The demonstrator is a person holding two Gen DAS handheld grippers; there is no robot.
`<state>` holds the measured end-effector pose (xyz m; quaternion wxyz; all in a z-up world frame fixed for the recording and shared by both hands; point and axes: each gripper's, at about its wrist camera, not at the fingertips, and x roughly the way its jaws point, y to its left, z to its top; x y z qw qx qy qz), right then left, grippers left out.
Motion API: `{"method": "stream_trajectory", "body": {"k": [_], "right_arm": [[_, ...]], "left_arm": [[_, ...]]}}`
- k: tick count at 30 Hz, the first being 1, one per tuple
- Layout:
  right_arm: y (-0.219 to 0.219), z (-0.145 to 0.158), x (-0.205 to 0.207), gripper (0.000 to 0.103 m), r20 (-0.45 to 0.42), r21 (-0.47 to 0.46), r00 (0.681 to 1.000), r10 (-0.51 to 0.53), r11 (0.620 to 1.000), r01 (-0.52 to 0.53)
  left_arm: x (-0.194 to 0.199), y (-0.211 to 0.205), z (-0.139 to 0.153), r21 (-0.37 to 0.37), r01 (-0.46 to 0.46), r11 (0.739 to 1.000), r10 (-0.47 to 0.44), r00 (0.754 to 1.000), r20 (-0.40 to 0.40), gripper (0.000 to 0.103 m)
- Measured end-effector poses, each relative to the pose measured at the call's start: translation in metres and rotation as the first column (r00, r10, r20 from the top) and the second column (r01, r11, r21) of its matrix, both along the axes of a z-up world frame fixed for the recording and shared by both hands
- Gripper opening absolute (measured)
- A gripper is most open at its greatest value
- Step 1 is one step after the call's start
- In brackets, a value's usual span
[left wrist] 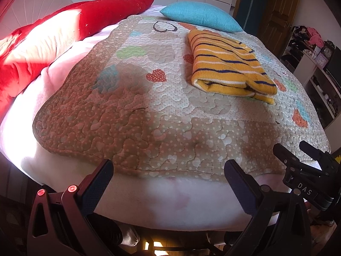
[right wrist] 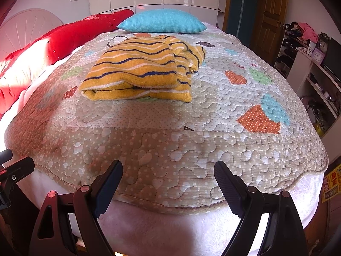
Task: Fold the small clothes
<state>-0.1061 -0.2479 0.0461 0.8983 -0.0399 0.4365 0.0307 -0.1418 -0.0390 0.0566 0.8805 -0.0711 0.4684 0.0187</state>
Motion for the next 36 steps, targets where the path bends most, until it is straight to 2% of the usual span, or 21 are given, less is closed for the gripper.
{"method": "stream_trajectory", "body": {"k": [30, 36], "right_arm": [[0.014, -0.005, -0.002, 0.091, 0.005, -0.06, 0.999, 0.046, 0.997, -0.046], [0.015, -0.004, -0.001, 0.091, 0.013, -0.068, 0.998, 0.059, 0.996, -0.058]], "left_arm": [[0.002, 0.003, -0.012, -0.029, -0.012, 1.0, 0.011, 0.999, -0.035, 0.103], [0.002, 0.008, -0.015, -0.07, -0.019, 0.997, 0.017, 0.999, -0.035, 0.103]]}}
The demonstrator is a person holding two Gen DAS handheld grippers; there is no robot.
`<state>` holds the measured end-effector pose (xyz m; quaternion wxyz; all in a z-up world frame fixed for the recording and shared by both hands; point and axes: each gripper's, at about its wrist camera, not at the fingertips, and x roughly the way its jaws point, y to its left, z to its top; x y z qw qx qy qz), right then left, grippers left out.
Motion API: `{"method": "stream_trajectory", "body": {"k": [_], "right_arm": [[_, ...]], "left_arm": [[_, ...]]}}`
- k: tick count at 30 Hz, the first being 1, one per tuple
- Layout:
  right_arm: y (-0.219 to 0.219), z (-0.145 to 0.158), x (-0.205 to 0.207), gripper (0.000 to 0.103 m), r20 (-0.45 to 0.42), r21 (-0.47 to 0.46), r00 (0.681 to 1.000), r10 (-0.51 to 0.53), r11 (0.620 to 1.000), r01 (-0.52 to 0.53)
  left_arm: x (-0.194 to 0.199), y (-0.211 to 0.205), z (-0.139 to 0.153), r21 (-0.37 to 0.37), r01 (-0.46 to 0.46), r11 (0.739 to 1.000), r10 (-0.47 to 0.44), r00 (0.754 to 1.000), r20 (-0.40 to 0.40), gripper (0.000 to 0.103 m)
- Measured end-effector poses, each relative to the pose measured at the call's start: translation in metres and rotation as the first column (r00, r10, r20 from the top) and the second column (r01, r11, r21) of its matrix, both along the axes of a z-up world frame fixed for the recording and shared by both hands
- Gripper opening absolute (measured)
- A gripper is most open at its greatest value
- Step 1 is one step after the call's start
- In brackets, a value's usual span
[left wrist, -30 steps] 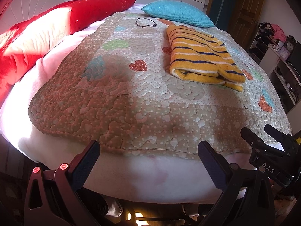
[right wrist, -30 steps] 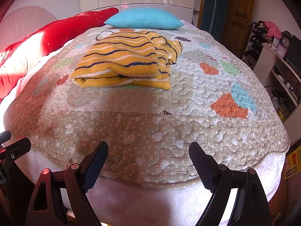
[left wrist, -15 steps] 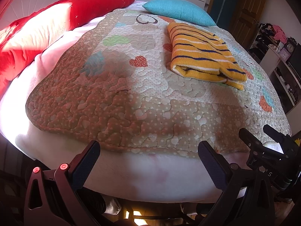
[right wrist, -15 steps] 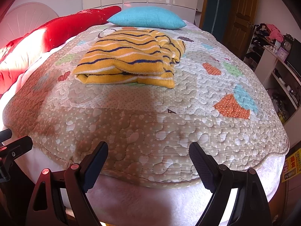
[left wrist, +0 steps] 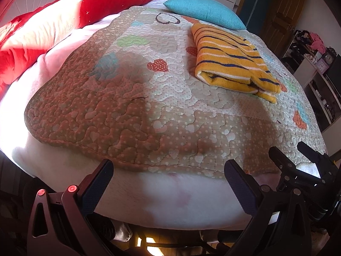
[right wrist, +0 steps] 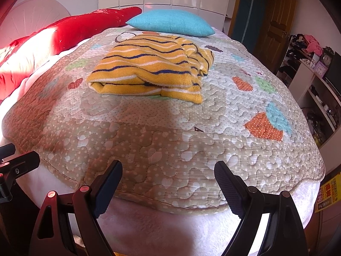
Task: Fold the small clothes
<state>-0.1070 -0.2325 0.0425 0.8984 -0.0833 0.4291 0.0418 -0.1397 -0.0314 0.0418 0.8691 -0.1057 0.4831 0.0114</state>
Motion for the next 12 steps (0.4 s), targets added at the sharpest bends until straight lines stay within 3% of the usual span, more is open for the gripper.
{"method": "stream_trajectory", "body": {"k": [7, 12], "right_arm": [[0.01, 0.009, 0.017, 0.091, 0.021, -0.018, 1.0, 0.022, 1.0, -0.022], [0.013, 0.006, 0.032, 0.093, -0.007, 0.027, 1.0, 0.026, 0.999, -0.025]], "left_arm": [[0.016, 0.004, 0.007, -0.005, 0.021, 1.0, -0.021, 0.999, 0.027, 0.103], [0.032, 0.006, 0.005, -0.006, 0.026, 1.0, -0.026, 0.999, 0.022, 0.103]]}}
